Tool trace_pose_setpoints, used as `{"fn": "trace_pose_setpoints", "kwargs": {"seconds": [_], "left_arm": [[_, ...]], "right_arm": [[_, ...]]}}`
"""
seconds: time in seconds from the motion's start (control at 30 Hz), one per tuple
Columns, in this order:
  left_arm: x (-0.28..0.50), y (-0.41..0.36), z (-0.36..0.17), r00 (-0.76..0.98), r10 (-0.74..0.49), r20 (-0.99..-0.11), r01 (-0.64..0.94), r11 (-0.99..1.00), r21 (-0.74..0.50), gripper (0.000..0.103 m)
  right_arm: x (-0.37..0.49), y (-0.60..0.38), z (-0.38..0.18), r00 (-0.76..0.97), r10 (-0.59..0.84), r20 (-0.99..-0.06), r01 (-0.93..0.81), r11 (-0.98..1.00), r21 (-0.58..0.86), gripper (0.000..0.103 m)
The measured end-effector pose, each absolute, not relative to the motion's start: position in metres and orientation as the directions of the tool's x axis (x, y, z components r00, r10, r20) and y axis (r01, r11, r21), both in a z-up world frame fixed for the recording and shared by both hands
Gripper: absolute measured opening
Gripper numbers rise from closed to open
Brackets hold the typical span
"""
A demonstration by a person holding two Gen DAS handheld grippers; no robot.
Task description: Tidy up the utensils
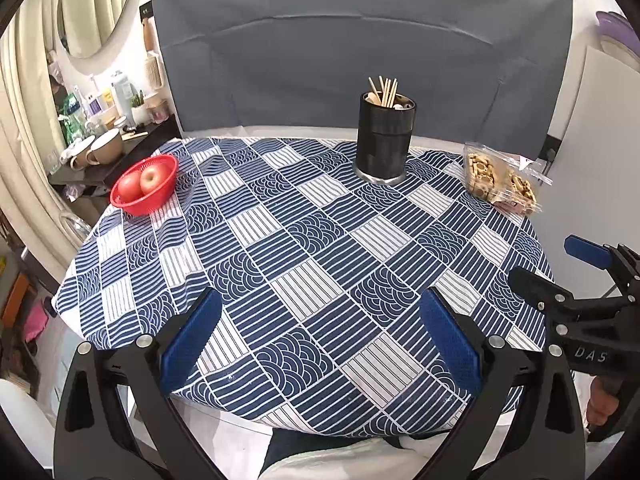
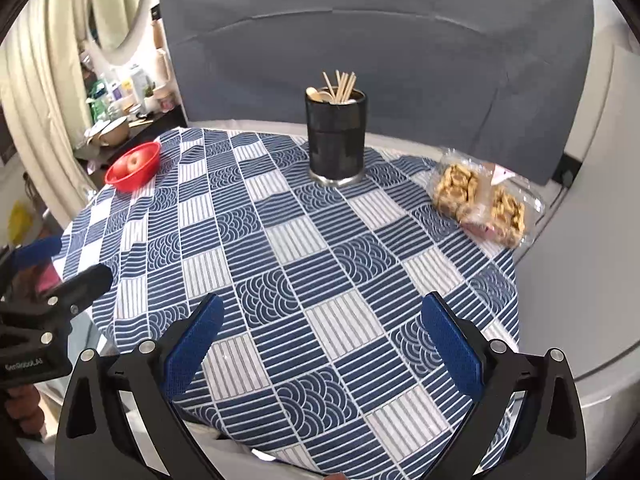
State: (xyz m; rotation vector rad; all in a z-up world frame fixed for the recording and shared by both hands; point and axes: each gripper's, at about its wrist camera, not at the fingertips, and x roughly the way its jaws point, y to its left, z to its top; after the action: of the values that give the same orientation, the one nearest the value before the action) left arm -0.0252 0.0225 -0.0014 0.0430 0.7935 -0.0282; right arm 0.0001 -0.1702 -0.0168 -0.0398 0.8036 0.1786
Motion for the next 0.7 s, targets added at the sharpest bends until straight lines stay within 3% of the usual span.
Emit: {"fn": "trace_pose_setpoints", "kwargs": {"seconds": [0.7], "left_arm": [[-0.008,0.017,-0.004,0.695,-0.008,-0.719,0.052,0.998,0.040,0.097]], "right_arm": [[0.016,-0.179,-0.017,0.688,0.169,-0.705,-0.161,0.984,0.079,0.095]]}}
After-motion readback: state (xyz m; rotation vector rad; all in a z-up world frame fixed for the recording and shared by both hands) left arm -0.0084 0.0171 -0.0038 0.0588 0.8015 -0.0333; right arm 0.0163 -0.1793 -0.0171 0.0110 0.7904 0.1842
